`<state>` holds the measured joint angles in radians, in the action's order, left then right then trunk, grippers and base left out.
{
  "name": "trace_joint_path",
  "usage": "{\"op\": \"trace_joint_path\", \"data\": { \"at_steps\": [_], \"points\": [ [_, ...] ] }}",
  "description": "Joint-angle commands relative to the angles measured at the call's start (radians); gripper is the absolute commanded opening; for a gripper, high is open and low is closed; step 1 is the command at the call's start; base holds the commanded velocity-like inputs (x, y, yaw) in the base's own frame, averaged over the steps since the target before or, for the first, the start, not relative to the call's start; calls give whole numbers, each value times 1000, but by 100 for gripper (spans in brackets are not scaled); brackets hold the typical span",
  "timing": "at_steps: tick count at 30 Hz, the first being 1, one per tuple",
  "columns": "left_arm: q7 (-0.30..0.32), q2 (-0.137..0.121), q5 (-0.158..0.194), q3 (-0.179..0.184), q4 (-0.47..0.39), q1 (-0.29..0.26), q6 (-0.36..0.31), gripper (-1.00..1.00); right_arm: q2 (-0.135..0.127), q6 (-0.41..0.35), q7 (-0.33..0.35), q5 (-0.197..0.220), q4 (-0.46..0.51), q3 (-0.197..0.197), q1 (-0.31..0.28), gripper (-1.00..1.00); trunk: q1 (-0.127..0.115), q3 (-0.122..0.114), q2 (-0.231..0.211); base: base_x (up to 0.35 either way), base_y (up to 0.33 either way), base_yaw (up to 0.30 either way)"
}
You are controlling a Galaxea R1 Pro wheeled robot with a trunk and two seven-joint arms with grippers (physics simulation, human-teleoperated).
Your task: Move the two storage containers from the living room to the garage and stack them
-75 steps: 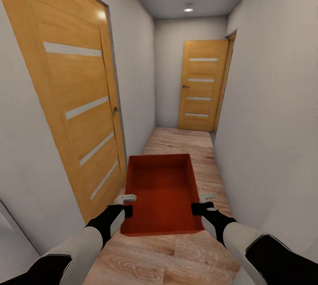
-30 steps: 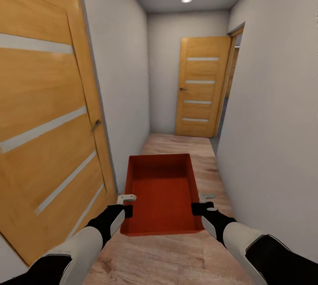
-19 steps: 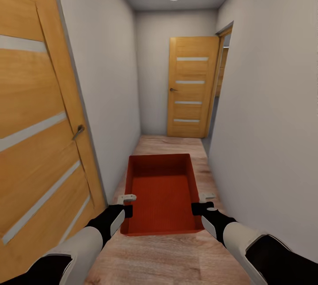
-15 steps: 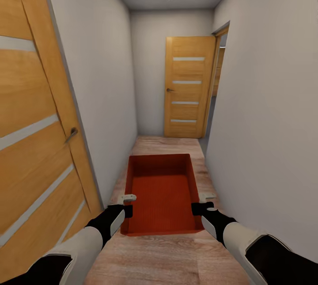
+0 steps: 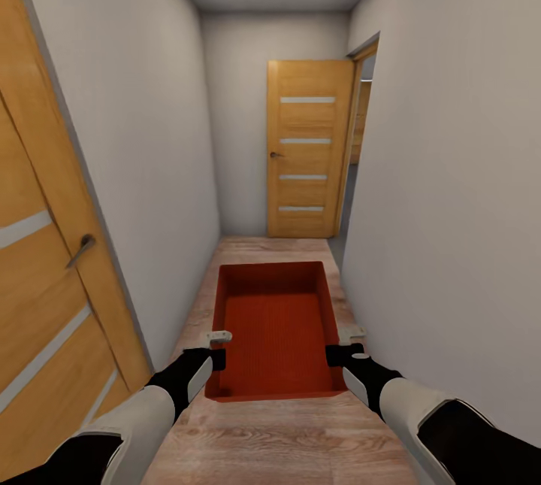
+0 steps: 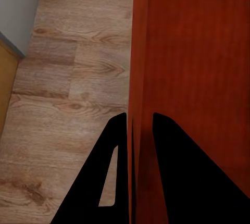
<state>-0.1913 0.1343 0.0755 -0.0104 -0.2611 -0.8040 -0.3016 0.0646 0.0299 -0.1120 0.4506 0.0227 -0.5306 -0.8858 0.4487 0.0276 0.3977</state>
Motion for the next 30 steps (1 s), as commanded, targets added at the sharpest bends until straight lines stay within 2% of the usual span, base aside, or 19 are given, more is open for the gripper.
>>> {"op": "trace_joint_path", "data": {
  "at_steps": [1, 30],
  "points": [
    [-17, -2, -30, 1, -6, -1, -5, -100, 0, 5, -5, 19, -24, 17, -1, -100, 1, 2, 2, 328, 0, 0],
    [-17, -2, -30, 1, -6, -1, -5, -100, 0, 5, -4, 19, -24, 17, -2, -100, 1, 2, 2, 328, 0, 0]
  ]
}}
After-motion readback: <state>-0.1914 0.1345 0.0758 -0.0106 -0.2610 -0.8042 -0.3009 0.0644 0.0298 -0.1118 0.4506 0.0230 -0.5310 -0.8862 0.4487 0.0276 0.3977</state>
